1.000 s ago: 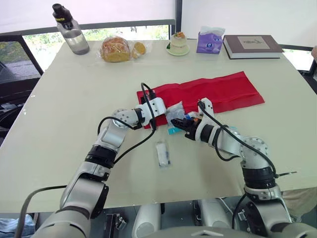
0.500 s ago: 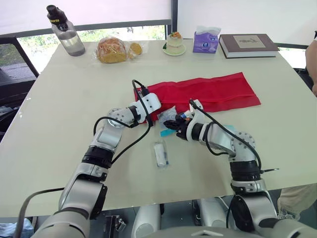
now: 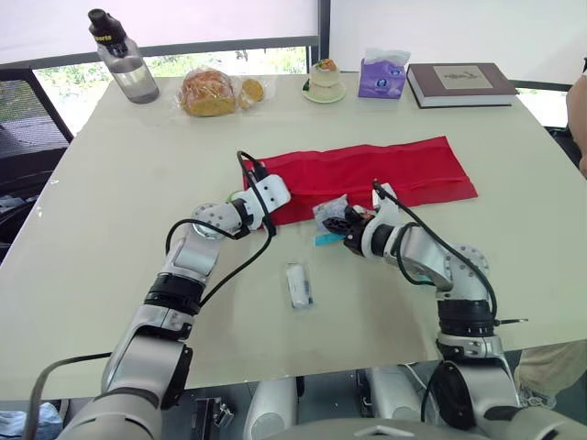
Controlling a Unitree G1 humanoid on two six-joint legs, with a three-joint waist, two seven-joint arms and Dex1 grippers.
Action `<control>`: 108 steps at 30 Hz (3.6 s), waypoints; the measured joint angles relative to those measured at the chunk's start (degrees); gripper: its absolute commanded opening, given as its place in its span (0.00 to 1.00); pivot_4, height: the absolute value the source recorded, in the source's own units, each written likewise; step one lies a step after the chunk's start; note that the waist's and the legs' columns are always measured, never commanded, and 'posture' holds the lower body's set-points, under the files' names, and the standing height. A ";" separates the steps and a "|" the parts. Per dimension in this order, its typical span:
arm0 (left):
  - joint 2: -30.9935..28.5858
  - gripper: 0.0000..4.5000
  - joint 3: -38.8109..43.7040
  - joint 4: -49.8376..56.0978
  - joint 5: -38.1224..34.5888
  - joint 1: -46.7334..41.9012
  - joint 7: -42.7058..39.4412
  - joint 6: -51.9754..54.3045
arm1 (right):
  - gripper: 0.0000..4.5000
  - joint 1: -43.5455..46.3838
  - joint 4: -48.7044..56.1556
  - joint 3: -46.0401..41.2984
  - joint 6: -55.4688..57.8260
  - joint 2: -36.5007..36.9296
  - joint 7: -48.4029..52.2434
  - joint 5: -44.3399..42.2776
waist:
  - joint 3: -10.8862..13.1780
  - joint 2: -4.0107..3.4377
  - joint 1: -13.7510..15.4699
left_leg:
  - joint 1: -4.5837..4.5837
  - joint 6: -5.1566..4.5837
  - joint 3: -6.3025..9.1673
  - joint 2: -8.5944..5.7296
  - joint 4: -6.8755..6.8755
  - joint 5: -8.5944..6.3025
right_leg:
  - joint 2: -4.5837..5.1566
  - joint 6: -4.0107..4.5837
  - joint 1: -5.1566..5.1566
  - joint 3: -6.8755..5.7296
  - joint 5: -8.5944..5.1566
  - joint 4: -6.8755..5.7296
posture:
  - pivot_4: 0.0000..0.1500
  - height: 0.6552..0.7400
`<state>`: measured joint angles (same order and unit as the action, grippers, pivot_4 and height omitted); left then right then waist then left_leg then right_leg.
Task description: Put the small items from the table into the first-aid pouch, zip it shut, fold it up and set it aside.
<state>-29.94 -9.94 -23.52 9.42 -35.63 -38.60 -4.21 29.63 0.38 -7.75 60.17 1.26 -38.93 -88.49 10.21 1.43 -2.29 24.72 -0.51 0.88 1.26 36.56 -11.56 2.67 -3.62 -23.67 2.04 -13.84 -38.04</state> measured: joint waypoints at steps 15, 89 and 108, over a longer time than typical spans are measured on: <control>-1.06 0.02 0.77 0.64 -0.70 -0.13 -0.51 1.93 | 0.03 2.01 1.65 8.94 0.77 -0.68 5.82 2.59 | 0.00 -0.01 -0.18 | 0.01 0.00 0.01 0.01 -0.01 0.00 | -0.02 0.00 -0.02 -0.01 0.00 0.01 | 1.00 1.00; -3.99 0.02 2.57 9.73 -5.13 6.97 -5.18 -3.50 | 0.03 18.92 -27.72 4.74 4.51 -9.12 36.37 34.60 | 0.01 -0.04 -0.17 | 0.01 0.00 0.09 0.01 -0.03 0.00 | -0.02 0.01 -0.04 -0.10 0.01 0.00 | 1.00 1.00; -3.59 0.02 3.21 13.85 -5.82 10.08 -6.20 -2.37 | 0.03 24.94 -40.94 -6.90 -4.15 -9.41 36.04 33.80 | 0.00 -0.06 -0.08 | -0.01 0.00 0.13 0.01 -0.04 0.00 | -0.02 0.02 0.01 -0.14 0.01 0.00 | 1.00 1.00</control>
<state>-33.53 -6.73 -9.67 3.61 -25.54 -44.80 -6.58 54.57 -40.55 -14.65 56.03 -8.15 -2.88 -54.69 10.21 1.37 -2.37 24.70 -0.51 1.01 1.26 36.53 -11.56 2.65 -3.60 -23.66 1.90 -13.82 -38.04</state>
